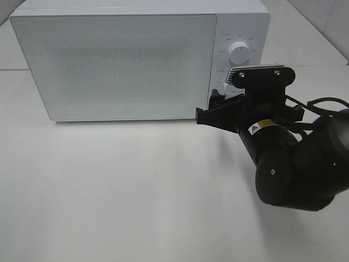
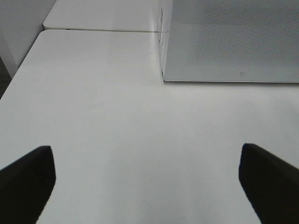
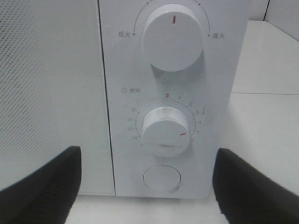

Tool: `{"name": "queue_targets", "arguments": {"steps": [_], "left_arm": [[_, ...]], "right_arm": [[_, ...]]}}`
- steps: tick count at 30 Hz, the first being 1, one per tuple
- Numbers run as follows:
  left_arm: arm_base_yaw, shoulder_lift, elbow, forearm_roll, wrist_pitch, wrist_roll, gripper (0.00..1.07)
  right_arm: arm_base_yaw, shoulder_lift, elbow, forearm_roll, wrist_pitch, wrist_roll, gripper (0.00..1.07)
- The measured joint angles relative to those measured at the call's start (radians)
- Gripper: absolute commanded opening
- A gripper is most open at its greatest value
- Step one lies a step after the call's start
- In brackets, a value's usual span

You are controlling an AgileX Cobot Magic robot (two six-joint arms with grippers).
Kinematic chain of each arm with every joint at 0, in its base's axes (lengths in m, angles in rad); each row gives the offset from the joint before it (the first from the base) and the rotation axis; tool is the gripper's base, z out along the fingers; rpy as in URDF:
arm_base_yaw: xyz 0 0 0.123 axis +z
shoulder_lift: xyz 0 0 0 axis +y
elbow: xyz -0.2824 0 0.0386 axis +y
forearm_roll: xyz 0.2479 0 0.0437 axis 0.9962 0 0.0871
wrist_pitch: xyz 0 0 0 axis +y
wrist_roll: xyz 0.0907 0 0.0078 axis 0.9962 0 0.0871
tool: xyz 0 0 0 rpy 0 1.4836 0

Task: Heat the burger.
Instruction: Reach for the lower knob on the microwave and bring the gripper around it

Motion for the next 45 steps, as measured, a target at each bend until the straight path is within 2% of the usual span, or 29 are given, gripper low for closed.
{"name": "queue_targets", "arguments": {"steps": [12, 20, 45], "left_arm": [[0.000, 0.000, 0.000, 0.000, 0.000, 0.000, 1.02], [0.000, 0.000, 0.000, 0.000, 0.000, 0.000, 1.02], [0.000, 0.000, 0.000, 0.000, 0.000, 0.000, 1.02]], "right_arm": [[-0.087, 0.116, -0.142, -0.030, 0.031, 0.000, 0.75], [-0.098, 0.173, -0.214, -0.032, 0.040, -0.006, 0.75], [-0.124, 0.175, -0.204, -0.054, 0.053, -0.053, 0.75]]}}
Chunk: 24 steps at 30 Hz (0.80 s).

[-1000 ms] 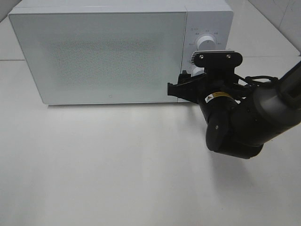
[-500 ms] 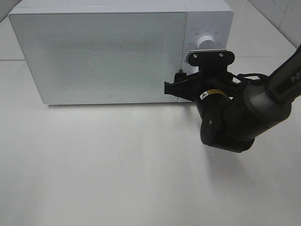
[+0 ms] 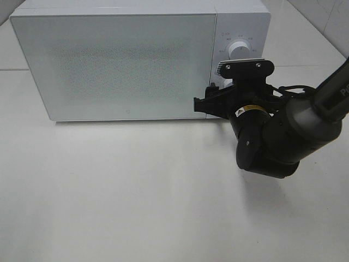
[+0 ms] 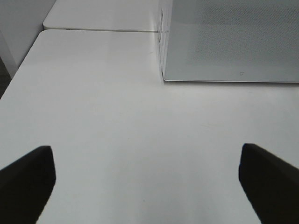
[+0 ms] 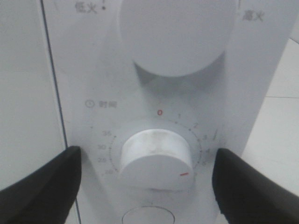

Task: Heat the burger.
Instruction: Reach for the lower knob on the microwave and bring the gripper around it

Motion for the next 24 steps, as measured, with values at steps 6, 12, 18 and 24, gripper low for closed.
{"name": "queue_targets", "arguments": {"steps": [6, 12, 18, 24], "left_arm": [[0.000, 0.000, 0.000, 0.000, 0.000, 0.000, 1.02], [0.000, 0.000, 0.000, 0.000, 0.000, 0.000, 1.02], [0.000, 0.000, 0.000, 0.000, 0.000, 0.000, 1.02], [0.000, 0.000, 0.000, 0.000, 0.000, 0.000, 1.02]], "right_arm": [[0.004, -0.012, 0.003, 0.000, -0.005, 0.000, 0.75], [0.004, -0.012, 0.003, 0.001, -0.016, 0.000, 0.75], [0.004, -0.012, 0.003, 0.001, -0.024, 0.001, 0.72], [0.004, -0.012, 0.003, 0.001, -0.026, 0.001, 0.63]]}}
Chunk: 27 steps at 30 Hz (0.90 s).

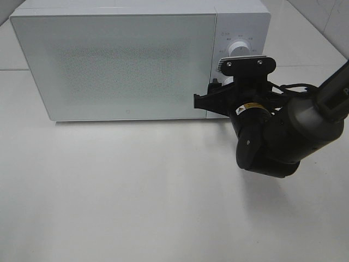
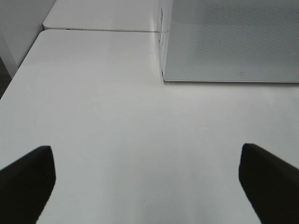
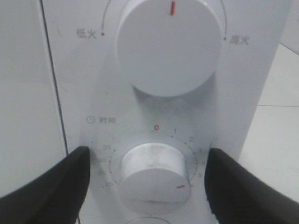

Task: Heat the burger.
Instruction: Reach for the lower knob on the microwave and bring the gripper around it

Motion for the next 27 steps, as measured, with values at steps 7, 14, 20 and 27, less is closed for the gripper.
{"name": "queue_targets", "arguments": {"steps": [7, 14, 20, 27], "left_arm": [[0.000, 0.000, 0.000, 0.000, 0.000, 0.000, 1.02], [0.000, 0.000, 0.000, 0.000, 0.000, 0.000, 1.02], [0.000, 0.000, 0.000, 0.000, 0.000, 0.000, 1.02], [0.000, 0.000, 0.000, 0.000, 0.000, 0.000, 1.02]], "right_arm": [[0.000, 0.000, -0.013, 0.029, 0.013, 0.000, 0.17], [0.000, 0.000, -0.013, 0.030, 0.013, 0.000, 0.00], [0.000, 0.000, -0.013, 0.029, 0.013, 0.004, 0.00], [0.000, 0.000, -0.013, 0.018, 0.013, 0.047, 0.00]]}}
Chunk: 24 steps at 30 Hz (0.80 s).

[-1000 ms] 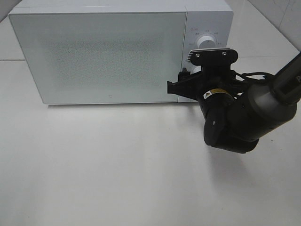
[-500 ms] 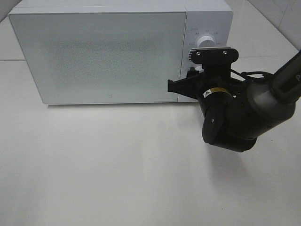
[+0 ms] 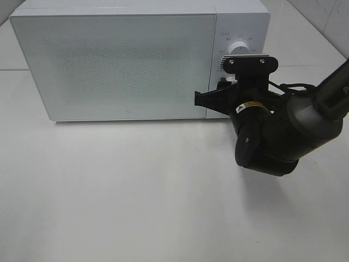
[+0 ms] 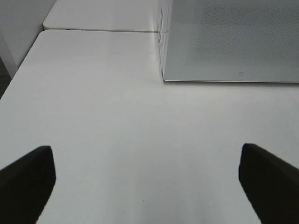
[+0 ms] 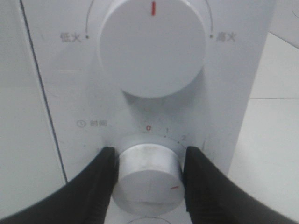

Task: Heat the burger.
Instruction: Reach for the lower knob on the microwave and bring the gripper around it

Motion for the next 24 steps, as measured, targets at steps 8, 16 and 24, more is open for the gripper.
{"name": "queue_targets", "arguments": {"steps": [8, 16, 24], "left_arm": [[0.000, 0.000, 0.000, 0.000, 0.000, 0.000, 1.02], [0.000, 0.000, 0.000, 0.000, 0.000, 0.000, 1.02], [0.000, 0.000, 0.000, 0.000, 0.000, 0.000, 1.02]], "right_arm": [[-0.003, 0.000, 0.008, -0.022, -0.006, 0.384, 0.00], [-0.007, 0.001, 0.015, -0.035, -0.005, 0.982, 0.00], [-0.011, 0.001, 0.017, -0.042, 0.004, 1.404, 0.00]]}}
